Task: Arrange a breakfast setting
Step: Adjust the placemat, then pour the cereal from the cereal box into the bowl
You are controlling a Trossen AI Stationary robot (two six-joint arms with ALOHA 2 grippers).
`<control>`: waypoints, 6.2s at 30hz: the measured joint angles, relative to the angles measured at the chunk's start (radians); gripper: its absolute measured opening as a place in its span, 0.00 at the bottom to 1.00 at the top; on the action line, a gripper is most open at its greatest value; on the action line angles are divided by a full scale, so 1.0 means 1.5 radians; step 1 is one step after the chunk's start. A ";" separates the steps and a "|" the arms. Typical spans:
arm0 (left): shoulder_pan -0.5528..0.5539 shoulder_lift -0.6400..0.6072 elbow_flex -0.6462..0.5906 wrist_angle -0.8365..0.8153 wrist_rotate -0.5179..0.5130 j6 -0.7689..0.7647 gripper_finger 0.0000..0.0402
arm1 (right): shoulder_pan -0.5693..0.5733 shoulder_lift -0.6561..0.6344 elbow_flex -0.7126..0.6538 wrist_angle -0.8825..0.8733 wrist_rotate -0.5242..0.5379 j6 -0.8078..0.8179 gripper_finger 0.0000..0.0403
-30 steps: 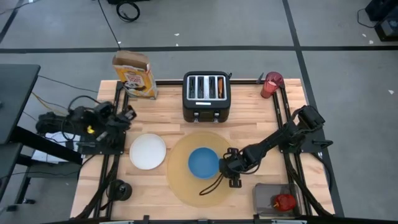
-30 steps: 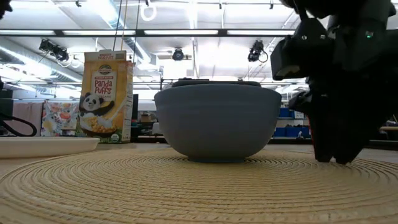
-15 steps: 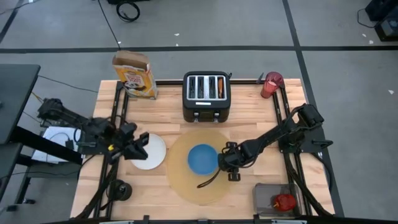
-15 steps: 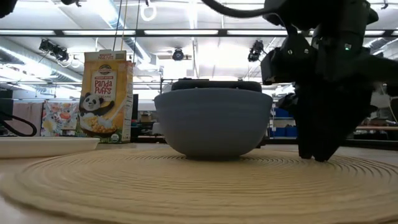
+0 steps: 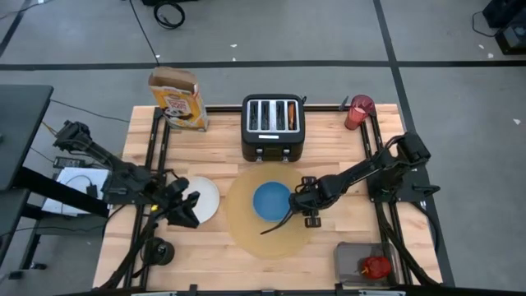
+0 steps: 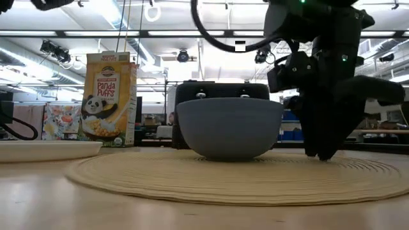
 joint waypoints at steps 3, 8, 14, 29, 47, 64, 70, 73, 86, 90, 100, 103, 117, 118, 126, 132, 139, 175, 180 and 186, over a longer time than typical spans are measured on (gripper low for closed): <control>0.000 0.016 0.000 0.003 -0.027 -0.012 0.14 | 0.004 -0.038 0.032 -0.065 0.001 -0.021 0.39; 0.007 0.039 0.035 0.028 -0.078 -0.010 0.13 | 0.029 -0.114 0.106 -0.162 0.042 -0.055 0.39; -0.020 0.103 0.277 -0.204 -0.098 0.180 0.07 | 0.053 -0.198 0.173 -0.169 0.151 0.023 0.39; 0.006 0.263 0.521 -0.518 -0.226 0.252 0.17 | 0.085 -0.305 0.254 -0.086 0.278 0.008 0.39; 0.339 0.267 0.521 -0.490 -0.454 0.182 0.55 | 0.171 -0.300 0.253 -0.085 0.151 -0.072 0.45; 0.920 0.277 0.809 -0.964 -0.056 0.616 0.62 | 0.194 -0.300 0.253 -0.080 0.191 0.014 0.45; 0.995 0.293 0.816 -1.055 0.024 0.838 0.62 | 0.152 -0.300 0.253 -0.079 0.210 0.012 0.45; 1.012 0.319 0.814 -1.097 0.023 0.906 0.62 | 0.131 -0.300 0.253 -0.079 0.202 0.010 0.45; 1.013 0.435 0.815 -1.147 -0.054 1.034 0.61 | 0.108 -0.300 0.253 -0.079 0.177 0.009 0.45; 1.012 0.464 0.815 -1.193 -0.075 1.039 0.61 | 0.109 -0.300 0.253 -0.079 0.177 0.021 0.45; 0.986 0.503 0.814 -1.259 -0.101 1.093 0.49 | 0.106 -0.300 0.253 -0.079 0.184 0.001 0.45; 0.987 0.509 0.804 -1.251 -0.129 1.103 0.41 | 0.106 -0.300 0.253 -0.079 0.184 0.001 0.45; 0.942 0.509 0.745 -1.260 -0.174 1.064 0.03 | 0.106 -0.300 0.253 -0.052 0.184 -0.032 0.45; 0.933 0.507 0.744 -1.262 -0.179 1.064 0.03 | 0.104 -0.300 0.253 -0.045 0.185 -0.046 0.45; 0.880 0.472 0.806 -1.354 -0.205 1.012 0.01 | 0.074 -0.325 0.276 -0.066 0.292 -0.092 0.51; 0.836 0.432 0.893 -1.363 -0.190 0.955 0.01 | 0.030 -0.394 0.275 -0.048 0.328 -0.124 0.66; 0.738 0.426 1.027 -1.365 -0.164 0.844 0.01 | -0.006 -0.501 0.185 -0.009 0.326 -0.117 0.79; 0.392 0.421 1.190 -1.297 -0.100 0.507 0.01 | -0.270 -0.117 -0.223 1.201 -0.146 0.025 0.93; 0.392 0.421 1.190 -1.283 -0.098 0.508 0.01 | -0.289 -0.092 -0.172 1.205 -0.185 0.032 0.93; 0.392 0.421 1.190 -1.273 -0.081 0.497 0.01 | -0.309 -0.092 -0.129 1.193 -0.249 0.055 0.93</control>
